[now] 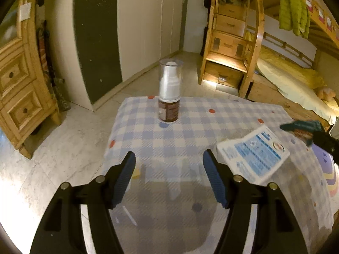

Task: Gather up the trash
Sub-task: 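Grasp the white milk carton with the left tool while the right tool lifts the green wrapper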

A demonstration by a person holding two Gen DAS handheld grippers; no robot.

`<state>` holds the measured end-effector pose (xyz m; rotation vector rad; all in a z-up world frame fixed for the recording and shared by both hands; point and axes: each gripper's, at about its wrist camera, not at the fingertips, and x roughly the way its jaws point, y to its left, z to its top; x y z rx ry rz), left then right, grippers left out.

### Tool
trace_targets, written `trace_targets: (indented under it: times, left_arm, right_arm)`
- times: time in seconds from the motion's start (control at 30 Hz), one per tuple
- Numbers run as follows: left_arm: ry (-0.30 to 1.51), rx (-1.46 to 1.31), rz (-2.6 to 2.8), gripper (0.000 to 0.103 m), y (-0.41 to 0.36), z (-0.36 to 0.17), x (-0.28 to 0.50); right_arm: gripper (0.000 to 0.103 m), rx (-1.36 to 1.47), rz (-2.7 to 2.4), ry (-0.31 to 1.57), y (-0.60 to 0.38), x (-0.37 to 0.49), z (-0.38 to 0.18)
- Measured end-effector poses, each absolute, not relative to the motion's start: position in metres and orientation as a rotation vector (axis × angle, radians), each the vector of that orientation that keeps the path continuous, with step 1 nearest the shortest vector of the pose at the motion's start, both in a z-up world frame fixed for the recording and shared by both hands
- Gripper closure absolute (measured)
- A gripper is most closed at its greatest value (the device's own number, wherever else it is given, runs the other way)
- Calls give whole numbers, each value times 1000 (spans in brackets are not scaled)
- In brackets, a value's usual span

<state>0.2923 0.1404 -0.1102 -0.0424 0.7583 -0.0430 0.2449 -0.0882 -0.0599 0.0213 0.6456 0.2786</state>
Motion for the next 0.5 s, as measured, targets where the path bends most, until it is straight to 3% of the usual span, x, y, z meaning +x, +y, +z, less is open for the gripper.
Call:
trace_targets:
  times: [0.23, 0.5]
  left_arm:
    - [807, -12, -205, 40, 128, -113, 309]
    - [832, 118, -425, 41, 82, -120, 272]
  right_arm:
    - [101, 24, 283, 652, -102, 244, -62]
    - [101, 32, 266, 655, -117, 235, -63]
